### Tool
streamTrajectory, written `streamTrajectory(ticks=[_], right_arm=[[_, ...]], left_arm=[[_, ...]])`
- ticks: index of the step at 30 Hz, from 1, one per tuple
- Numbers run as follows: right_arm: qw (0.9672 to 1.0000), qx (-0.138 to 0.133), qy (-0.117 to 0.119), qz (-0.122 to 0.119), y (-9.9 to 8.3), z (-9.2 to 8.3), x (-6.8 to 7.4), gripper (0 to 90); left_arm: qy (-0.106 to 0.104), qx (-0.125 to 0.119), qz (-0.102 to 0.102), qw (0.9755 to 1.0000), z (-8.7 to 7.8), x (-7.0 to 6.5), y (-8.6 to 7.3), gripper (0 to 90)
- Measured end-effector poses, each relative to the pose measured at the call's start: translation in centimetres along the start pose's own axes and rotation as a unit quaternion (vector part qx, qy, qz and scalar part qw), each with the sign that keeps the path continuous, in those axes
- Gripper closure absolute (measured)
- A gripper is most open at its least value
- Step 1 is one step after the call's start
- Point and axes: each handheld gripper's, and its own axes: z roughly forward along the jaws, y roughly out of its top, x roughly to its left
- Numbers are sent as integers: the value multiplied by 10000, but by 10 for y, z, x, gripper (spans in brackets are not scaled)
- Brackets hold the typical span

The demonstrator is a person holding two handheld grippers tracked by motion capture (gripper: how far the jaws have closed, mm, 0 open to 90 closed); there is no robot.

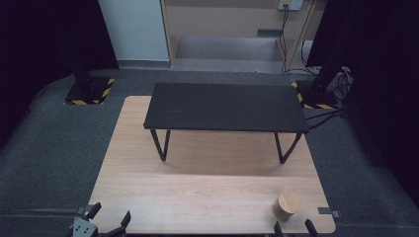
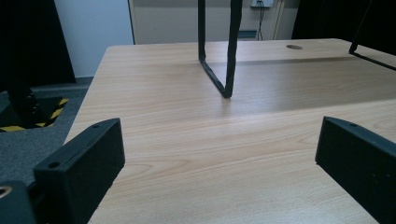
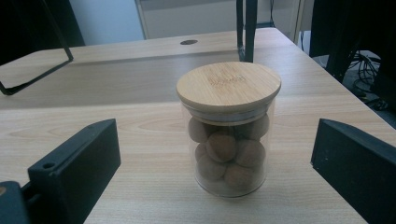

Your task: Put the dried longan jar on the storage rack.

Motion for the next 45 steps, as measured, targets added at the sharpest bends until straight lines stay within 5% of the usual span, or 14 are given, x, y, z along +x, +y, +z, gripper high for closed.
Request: streamTrajectory(ticks=[16,36,43,45], right_arm=[[9999,-71,-97,-29,-6,22,4,14],[9982,146,-580,-69,-9,63,20,39],[9980,144,-620,-18,-11,66,20,120],[9978,85,-649,-116,-12,65,21,236]], left_arm=[[-11,-1,8,10000,-2,1,0,1],[-15,34,-36,10000,0,5,-2,1],[-3,14,-58,10000,2,6,-2,2],[-8,9,-59,10000,2,7,-2,2]])
